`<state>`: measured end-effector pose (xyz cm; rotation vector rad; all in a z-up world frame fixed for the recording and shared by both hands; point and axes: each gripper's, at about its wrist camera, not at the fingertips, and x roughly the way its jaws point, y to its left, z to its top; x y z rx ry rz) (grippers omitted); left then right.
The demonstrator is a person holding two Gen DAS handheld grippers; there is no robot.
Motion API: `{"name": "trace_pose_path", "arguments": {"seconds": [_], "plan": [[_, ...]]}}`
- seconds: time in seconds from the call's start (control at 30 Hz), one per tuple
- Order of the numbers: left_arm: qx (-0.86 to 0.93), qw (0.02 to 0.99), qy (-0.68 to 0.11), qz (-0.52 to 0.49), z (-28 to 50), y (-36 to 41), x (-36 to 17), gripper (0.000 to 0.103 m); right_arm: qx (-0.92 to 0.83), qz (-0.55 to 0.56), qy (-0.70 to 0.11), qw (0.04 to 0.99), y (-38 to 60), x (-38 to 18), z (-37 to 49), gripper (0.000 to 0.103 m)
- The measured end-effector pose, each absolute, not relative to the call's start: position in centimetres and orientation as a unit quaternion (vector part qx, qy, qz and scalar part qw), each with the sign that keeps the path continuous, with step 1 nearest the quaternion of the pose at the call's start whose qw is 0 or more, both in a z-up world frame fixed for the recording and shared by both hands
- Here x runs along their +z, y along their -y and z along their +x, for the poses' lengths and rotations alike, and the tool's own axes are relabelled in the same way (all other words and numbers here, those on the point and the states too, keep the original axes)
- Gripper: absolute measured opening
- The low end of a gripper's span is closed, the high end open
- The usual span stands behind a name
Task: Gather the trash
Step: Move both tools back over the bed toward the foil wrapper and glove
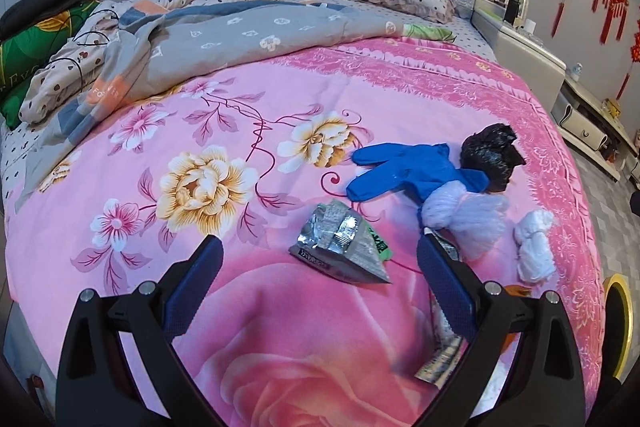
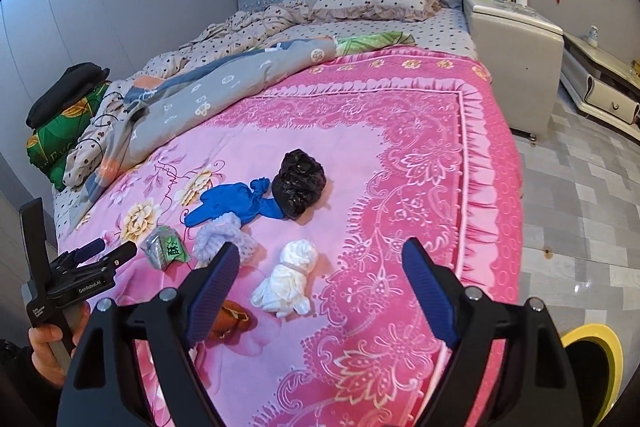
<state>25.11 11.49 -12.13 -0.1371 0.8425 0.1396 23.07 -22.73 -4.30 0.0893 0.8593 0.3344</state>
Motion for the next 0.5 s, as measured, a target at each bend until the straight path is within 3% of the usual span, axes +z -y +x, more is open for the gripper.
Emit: {"name": "trace_pose_path", "arguments": {"seconds": [0.5], "plan": [[0.074,0.895,-0.435,-0.061,29.4,-12.2,-16.2,0.093,0.154,0.016,-0.436,0.886,18.4,-9.7,31.5,0.080]]}}
